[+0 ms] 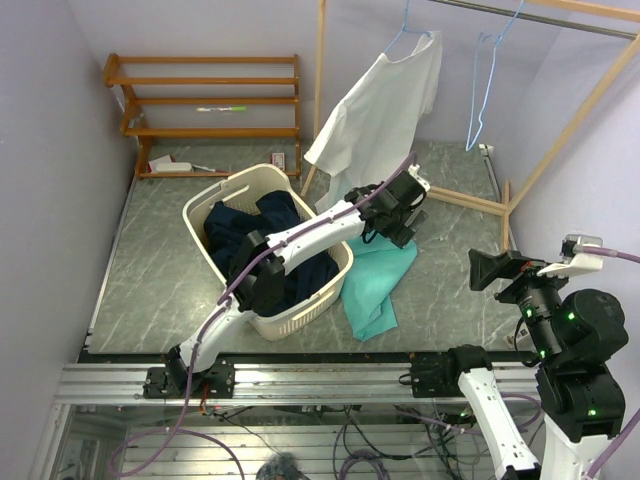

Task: Remove the t-shirt from the hanger

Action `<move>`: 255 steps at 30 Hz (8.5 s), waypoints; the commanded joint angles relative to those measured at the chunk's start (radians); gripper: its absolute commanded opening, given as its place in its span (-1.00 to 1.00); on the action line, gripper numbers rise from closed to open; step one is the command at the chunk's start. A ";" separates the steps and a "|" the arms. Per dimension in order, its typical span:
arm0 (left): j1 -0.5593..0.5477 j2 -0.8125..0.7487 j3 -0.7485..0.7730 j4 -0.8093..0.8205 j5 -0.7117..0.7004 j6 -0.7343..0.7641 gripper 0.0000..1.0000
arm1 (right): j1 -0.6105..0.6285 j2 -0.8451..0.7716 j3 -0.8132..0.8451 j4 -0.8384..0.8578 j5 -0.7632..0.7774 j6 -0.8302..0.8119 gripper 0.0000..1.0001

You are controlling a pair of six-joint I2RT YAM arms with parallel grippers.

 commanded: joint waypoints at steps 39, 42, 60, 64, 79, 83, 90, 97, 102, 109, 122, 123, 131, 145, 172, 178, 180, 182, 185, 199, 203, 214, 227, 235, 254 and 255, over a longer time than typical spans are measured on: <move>-0.006 -0.360 -0.063 0.030 -0.027 0.030 -0.86 | 0.006 -0.018 -0.077 0.093 -0.096 0.033 0.99; -0.006 -0.502 -0.048 0.054 -0.047 0.051 -0.86 | 0.005 -0.014 -0.087 0.099 -0.106 0.038 0.99; -0.005 -1.018 -0.287 0.171 -0.507 0.286 -0.86 | 0.006 0.004 -0.145 0.140 -0.147 0.062 0.98; -0.001 -1.059 -0.443 0.170 -0.549 0.260 -0.86 | 0.005 0.012 -0.152 0.137 -0.158 0.063 0.98; 0.059 -1.186 -0.905 0.075 -0.462 -0.049 -0.86 | 0.005 0.017 -0.158 0.145 -0.173 0.056 0.98; 0.061 -1.248 -1.021 0.002 -0.483 -0.154 -0.86 | 0.006 0.024 -0.166 0.155 -0.187 0.055 0.98; 0.062 -1.267 -1.145 -0.072 -0.428 -0.275 -0.86 | 0.006 0.067 -0.186 0.184 -0.252 0.066 0.93; 0.064 -1.132 -1.247 -0.074 -0.257 -0.305 -0.49 | 0.006 0.187 -0.148 0.153 -0.333 0.006 0.84; 0.064 -1.165 -1.294 -0.042 -0.205 -0.307 0.24 | 0.005 0.243 -0.131 0.177 -0.400 0.008 0.79; 0.065 -1.302 -1.157 -0.130 -0.242 -0.262 0.99 | 0.006 0.353 -0.081 0.268 -0.557 0.056 0.73; 0.064 -1.711 -1.262 0.117 -0.226 -0.140 0.91 | 0.014 0.689 0.348 0.411 -0.589 0.185 0.48; 0.063 -1.719 -1.272 0.118 -0.238 -0.140 0.89 | 0.018 0.714 0.386 0.426 -0.584 0.200 0.47; 0.065 -1.733 -1.340 0.104 -0.245 -0.148 0.76 | 0.274 1.074 0.860 0.311 -0.291 0.130 0.47; 0.068 -1.801 -1.363 0.098 -0.241 -0.169 0.70 | 0.308 1.396 1.106 0.370 0.134 0.163 0.51; 0.067 -1.832 -1.365 0.074 -0.283 -0.192 0.71 | 0.491 1.470 1.032 0.413 0.547 -0.013 -0.31; 0.067 -1.833 -1.366 0.073 -0.284 -0.193 0.71 | 0.468 1.318 0.838 0.466 0.621 -0.070 -0.36; 0.066 -1.830 -1.366 0.073 -0.285 -0.193 0.71 | 0.445 1.278 0.781 0.485 0.616 -0.075 -0.36; 0.068 -1.827 -1.366 0.073 -0.285 -0.193 0.71 | 0.416 1.244 0.734 0.508 0.587 -0.076 -0.34; 0.067 -1.821 -1.365 0.072 -0.287 -0.194 0.71 | 0.337 1.216 0.695 0.527 0.467 -0.048 -0.32; 0.066 -1.800 -1.365 0.070 -0.283 -0.193 0.70 | 0.233 1.238 0.673 0.616 0.202 -0.026 -0.77; 0.067 -1.801 -1.367 0.072 -0.282 -0.193 0.68 | 0.233 1.232 0.683 0.630 0.211 -0.032 -1.00; 0.066 -1.819 -1.367 0.076 -0.279 -0.190 0.65 | 0.233 1.169 0.733 0.706 0.192 -0.078 -1.00; 0.067 -1.805 -1.372 0.099 -0.218 -0.171 0.99 | 0.234 1.031 0.708 0.582 0.152 -0.032 -1.00; 0.068 -1.820 -1.386 0.159 -0.092 -0.126 0.64 | 0.233 0.714 0.370 0.465 0.050 -0.009 -1.00; 0.067 -1.342 -0.942 0.416 0.397 0.154 0.93 | 0.233 0.160 0.000 0.121 -0.518 -0.007 -1.00; 0.067 -1.311 -0.910 0.419 0.404 0.170 0.93 | 0.233 0.147 0.002 0.109 -0.535 -0.014 -1.00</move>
